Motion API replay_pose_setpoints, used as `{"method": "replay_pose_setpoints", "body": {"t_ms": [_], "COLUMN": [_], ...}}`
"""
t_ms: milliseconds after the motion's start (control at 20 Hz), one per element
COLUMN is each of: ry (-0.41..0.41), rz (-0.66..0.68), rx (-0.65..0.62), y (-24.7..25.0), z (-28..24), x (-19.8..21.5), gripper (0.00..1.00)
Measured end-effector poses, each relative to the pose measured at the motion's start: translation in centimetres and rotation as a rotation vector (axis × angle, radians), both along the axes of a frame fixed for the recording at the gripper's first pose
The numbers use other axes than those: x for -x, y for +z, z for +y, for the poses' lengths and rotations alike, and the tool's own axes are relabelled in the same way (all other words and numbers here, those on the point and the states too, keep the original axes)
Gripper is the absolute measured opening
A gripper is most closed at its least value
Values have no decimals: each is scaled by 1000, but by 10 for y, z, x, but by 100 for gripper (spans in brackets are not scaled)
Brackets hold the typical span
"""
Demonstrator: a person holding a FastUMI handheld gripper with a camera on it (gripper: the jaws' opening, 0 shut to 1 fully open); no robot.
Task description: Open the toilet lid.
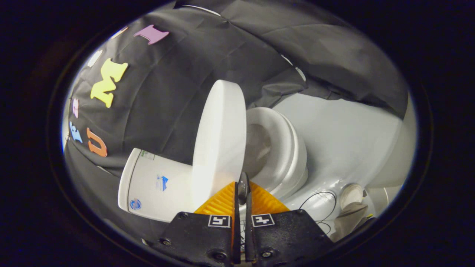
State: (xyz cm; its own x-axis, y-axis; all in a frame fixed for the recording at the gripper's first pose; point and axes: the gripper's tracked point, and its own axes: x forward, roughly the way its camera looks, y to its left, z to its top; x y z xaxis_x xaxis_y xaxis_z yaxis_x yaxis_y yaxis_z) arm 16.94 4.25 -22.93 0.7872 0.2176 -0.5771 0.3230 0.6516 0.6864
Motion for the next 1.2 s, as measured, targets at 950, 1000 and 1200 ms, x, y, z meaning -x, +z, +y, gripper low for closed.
{"method": "replay_pose_setpoints", "body": {"t_ms": [950, 1000, 1200], "ry": [60, 58, 66], "rz": [-66, -68, -75], "rx": [241, 241, 244], "y": [77, 80, 92], "z": [42, 45, 58], "x": [-3, -3, -4], "gripper": [8, 8, 8]}}
